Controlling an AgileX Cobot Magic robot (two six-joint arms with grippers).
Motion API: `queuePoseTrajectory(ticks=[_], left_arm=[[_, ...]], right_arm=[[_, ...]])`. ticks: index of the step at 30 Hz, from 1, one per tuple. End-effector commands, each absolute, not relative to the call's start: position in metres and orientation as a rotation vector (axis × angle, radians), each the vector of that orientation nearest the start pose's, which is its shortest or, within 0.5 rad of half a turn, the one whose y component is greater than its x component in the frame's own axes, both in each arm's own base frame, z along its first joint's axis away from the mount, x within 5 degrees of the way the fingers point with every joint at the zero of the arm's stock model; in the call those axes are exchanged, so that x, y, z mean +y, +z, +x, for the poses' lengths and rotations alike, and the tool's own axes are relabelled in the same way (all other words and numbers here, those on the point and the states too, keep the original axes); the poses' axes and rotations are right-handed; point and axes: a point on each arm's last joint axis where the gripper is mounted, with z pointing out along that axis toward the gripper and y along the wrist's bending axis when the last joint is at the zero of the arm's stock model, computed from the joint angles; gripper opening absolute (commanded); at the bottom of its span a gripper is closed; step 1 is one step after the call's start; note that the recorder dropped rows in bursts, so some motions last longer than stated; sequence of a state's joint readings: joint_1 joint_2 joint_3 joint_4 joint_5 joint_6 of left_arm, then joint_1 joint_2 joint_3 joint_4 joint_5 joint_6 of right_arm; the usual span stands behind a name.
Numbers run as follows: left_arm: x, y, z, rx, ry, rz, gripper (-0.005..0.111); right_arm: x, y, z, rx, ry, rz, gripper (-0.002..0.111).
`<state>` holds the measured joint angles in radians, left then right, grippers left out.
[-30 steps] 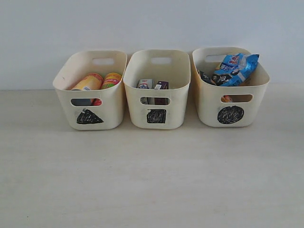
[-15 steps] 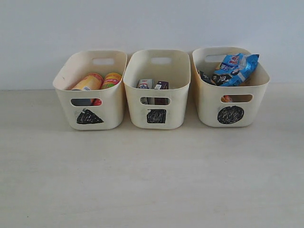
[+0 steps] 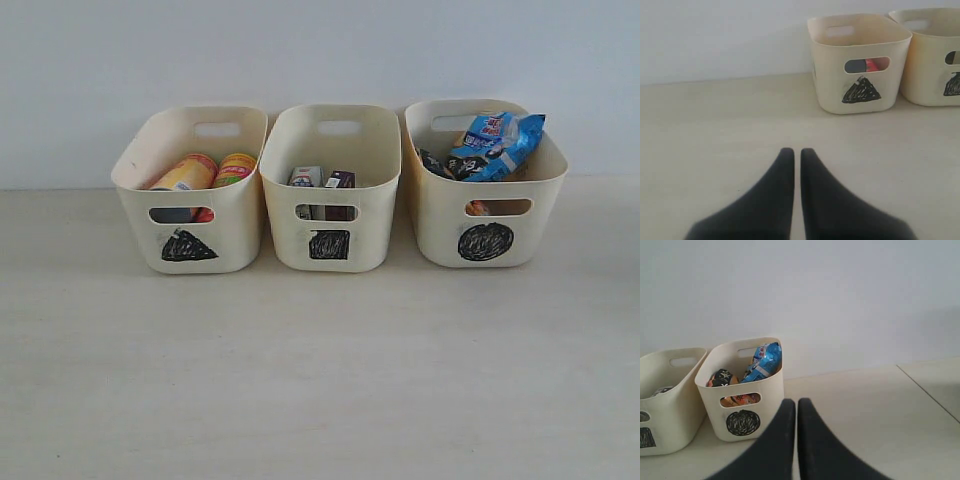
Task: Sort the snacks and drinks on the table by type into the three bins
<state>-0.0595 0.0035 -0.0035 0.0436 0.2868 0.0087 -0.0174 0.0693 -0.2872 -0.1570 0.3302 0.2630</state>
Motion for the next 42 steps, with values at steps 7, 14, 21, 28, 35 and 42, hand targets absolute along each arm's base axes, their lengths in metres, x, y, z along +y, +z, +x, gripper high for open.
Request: queuePoseTrajectory(ticks=[7,14,21,28,35,42], left_arm=[[-0.002,0.188,0.055,1.761,0.000,0.083,0.004],[-0.002,0.188,0.055,1.761,0.000,0.083,0.004],[-0.002,0.188,0.055,1.761,0.000,0.083,0.004],[-0.002,0.188,0.055,1.761,0.000,0.083,0.004],[-0.002,0.188,0.055,1.761,0.000,0.083,0.004],[-0.002,0.188,0.055,1.764,0.000,0.083,0.004]], right_arm=[[-0.005,0.275,0.044,1.581,0.030,0.142,0.000],[-0.006,0.275,0.044,1.581,0.024,0.138,0.000],[-0.005,0.273,0.045,1.595,0.028,0.136,0.000],[0.000,0.240,0.051,1.671,0.013,0.035,0.000],[0.000,0.199,0.053,1.752,0.028,0.049,0.000],[0.000,0.185,0.054,1.798,0.033,0.053,0.000]])
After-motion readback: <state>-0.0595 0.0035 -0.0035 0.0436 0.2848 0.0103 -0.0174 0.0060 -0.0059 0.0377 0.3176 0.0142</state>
